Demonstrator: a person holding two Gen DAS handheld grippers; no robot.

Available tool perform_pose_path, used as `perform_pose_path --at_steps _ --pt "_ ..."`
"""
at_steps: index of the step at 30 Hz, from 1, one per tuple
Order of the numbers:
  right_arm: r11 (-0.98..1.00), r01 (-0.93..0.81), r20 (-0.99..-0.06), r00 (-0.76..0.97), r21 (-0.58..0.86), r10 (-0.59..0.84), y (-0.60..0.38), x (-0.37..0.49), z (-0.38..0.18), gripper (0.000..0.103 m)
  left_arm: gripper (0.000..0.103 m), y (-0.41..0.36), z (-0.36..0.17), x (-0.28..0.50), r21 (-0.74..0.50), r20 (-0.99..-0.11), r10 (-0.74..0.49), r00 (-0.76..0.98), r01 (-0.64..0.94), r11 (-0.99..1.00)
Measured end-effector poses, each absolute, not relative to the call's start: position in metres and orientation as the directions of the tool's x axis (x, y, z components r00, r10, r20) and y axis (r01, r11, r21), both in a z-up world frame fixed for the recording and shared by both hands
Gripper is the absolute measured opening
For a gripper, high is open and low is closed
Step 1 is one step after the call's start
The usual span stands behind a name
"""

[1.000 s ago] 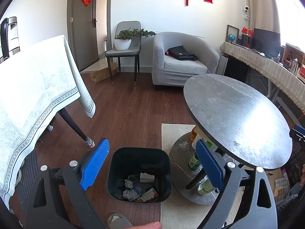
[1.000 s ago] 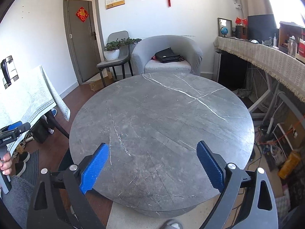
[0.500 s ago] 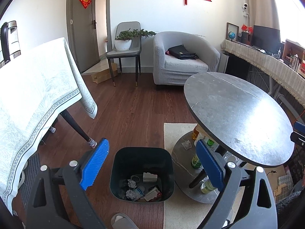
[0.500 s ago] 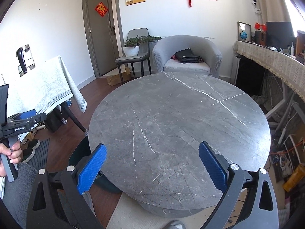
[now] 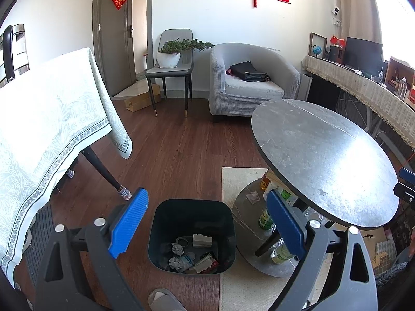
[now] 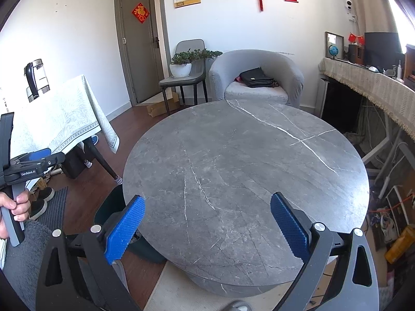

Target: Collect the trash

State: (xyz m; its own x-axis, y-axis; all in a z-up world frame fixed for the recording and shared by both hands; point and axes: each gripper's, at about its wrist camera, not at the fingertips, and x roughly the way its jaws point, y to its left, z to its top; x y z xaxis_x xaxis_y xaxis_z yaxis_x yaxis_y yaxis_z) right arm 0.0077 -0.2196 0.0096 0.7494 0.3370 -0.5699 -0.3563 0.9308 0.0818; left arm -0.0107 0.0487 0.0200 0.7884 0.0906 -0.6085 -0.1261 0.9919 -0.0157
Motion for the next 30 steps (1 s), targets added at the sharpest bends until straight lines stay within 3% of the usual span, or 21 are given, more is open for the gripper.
perform_pose_path --at_steps 30 --pt "0.932 -0.354 -0.579 0.744 0.082 0.334 -0.2165 0.0111 0.0089 0.098 0.095 0.0475 0.0201 -0.0123 -0.023 -0.614 0.085 0.785 -0.125 0.992"
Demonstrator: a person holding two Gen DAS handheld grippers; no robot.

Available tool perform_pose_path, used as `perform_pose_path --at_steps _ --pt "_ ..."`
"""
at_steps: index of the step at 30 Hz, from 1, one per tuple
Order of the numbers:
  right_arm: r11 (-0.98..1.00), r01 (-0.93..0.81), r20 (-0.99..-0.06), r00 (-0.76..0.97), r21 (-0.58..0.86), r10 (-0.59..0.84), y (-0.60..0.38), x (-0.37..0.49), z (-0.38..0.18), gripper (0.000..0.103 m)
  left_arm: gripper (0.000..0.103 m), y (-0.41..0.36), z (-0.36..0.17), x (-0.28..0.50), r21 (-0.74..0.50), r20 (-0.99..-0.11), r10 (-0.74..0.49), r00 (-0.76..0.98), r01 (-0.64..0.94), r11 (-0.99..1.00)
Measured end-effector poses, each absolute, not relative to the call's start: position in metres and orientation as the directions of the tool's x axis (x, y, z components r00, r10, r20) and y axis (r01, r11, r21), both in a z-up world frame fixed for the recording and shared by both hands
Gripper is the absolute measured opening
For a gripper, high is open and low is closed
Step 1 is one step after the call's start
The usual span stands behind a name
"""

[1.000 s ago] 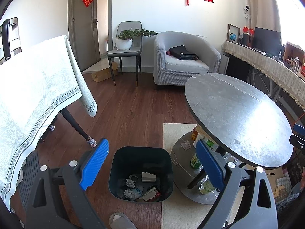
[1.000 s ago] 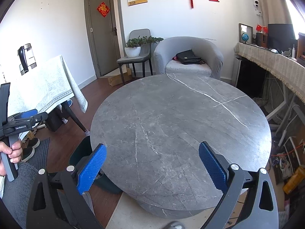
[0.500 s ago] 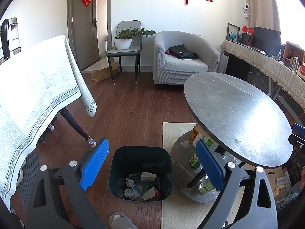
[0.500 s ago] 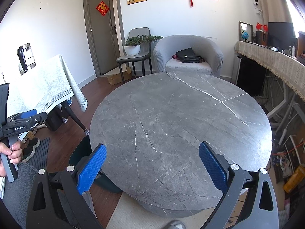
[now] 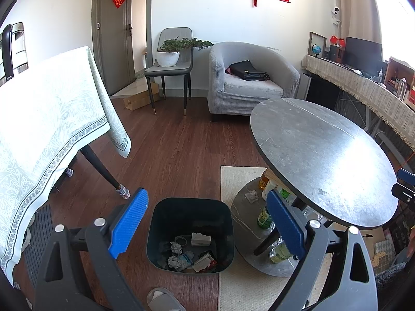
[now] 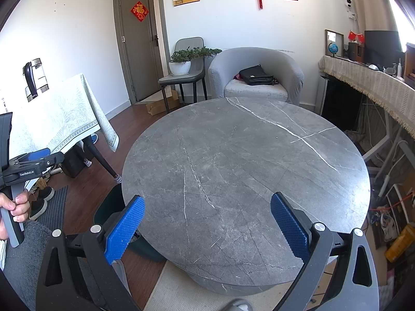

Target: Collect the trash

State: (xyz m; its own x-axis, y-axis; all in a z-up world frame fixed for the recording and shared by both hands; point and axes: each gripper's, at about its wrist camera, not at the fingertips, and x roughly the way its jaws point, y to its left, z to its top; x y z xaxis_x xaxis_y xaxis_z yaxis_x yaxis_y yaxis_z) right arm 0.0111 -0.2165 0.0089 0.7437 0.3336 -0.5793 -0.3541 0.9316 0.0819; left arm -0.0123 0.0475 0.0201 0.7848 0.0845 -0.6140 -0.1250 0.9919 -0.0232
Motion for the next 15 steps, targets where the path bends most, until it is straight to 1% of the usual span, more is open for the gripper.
perform_pose_path --at_steps 15 --pt "0.933 -0.351 -0.584 0.741 0.082 0.331 -0.2148 0.0107 0.0076 0.099 0.095 0.0464 0.0198 -0.0128 -0.025 -0.615 0.082 0.784 -0.123 0.992"
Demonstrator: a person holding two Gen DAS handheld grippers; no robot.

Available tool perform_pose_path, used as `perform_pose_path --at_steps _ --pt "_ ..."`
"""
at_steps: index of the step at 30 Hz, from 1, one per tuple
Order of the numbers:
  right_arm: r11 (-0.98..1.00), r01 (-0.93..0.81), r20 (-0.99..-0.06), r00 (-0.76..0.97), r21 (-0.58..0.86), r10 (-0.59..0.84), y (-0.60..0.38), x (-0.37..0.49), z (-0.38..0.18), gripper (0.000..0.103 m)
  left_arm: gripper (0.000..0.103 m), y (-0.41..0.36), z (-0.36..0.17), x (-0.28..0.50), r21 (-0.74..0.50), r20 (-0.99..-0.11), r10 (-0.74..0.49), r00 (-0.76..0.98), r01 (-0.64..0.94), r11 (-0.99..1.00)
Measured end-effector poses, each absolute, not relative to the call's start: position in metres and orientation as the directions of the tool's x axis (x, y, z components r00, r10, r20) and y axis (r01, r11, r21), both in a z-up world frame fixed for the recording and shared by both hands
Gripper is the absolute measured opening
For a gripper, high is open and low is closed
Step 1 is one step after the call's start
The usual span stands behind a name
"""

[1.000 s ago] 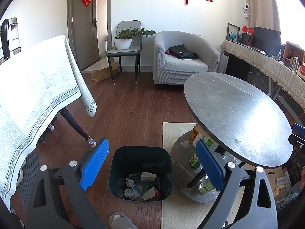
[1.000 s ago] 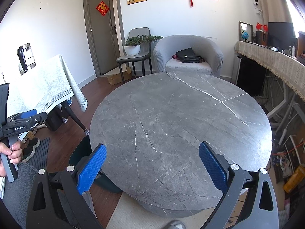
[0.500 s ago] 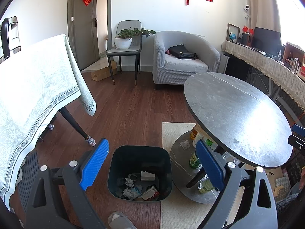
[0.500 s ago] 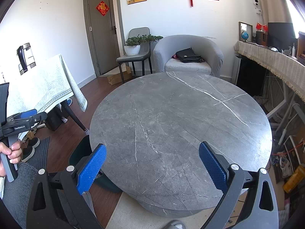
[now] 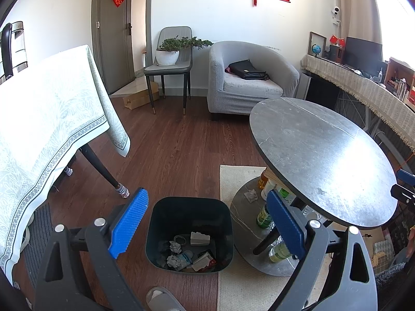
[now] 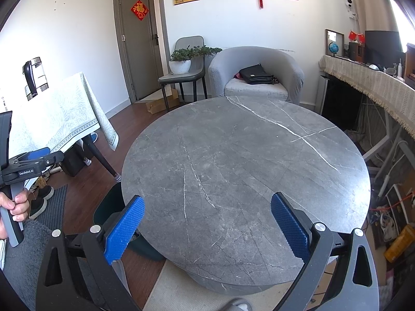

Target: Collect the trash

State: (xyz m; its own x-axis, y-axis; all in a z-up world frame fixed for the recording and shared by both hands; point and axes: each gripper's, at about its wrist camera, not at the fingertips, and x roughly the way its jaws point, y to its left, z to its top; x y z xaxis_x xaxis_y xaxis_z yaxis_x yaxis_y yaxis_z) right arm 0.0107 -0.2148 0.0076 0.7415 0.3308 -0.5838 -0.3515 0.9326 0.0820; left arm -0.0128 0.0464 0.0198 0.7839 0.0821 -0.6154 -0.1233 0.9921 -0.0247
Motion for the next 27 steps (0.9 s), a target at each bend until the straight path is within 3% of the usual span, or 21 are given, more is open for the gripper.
perform_pose_path --at_steps 27 --pt "0.932 -0.354 -0.590 0.737 0.079 0.330 -0.2161 0.0108 0.0054 0.099 0.095 0.0469 0.0204 -0.0123 -0.025 -0.616 0.082 0.784 -0.123 0.992"
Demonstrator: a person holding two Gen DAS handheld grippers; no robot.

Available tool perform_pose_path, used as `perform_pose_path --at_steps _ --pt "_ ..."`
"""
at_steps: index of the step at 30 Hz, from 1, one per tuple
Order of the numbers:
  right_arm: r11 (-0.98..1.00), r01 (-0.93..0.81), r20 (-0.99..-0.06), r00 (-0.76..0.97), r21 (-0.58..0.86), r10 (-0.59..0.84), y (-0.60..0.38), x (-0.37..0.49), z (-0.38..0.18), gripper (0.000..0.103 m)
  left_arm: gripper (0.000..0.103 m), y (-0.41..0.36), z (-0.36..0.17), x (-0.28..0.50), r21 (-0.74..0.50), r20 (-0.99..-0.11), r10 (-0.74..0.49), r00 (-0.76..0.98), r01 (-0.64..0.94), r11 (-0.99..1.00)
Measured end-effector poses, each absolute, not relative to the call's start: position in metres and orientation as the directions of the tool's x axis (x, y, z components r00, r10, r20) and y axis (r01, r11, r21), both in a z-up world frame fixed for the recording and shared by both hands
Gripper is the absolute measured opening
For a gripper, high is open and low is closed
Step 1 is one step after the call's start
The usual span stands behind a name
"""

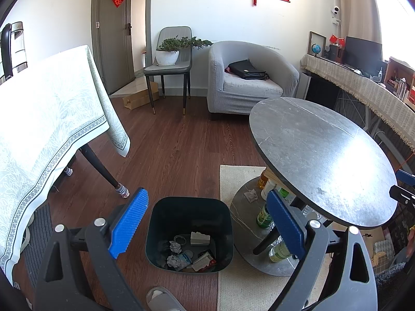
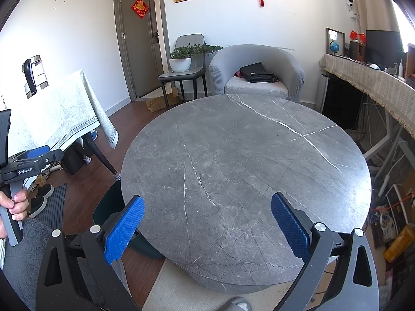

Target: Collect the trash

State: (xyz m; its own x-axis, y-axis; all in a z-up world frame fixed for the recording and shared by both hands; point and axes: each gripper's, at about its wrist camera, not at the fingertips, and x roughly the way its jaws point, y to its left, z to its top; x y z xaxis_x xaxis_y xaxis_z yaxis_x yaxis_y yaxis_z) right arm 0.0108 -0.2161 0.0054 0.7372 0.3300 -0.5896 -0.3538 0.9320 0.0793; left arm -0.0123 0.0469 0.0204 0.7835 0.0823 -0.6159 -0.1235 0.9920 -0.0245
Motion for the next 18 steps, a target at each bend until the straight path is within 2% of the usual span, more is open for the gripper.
perform_pose_path --at_steps 18 --pt "0.932 -0.354 -0.589 0.737 0.080 0.331 -0.2154 0.0110 0.0044 0.099 0.096 0.0474 0.0181 -0.0109 -0.025 -0.624 0.090 0.776 -0.134 0.991"
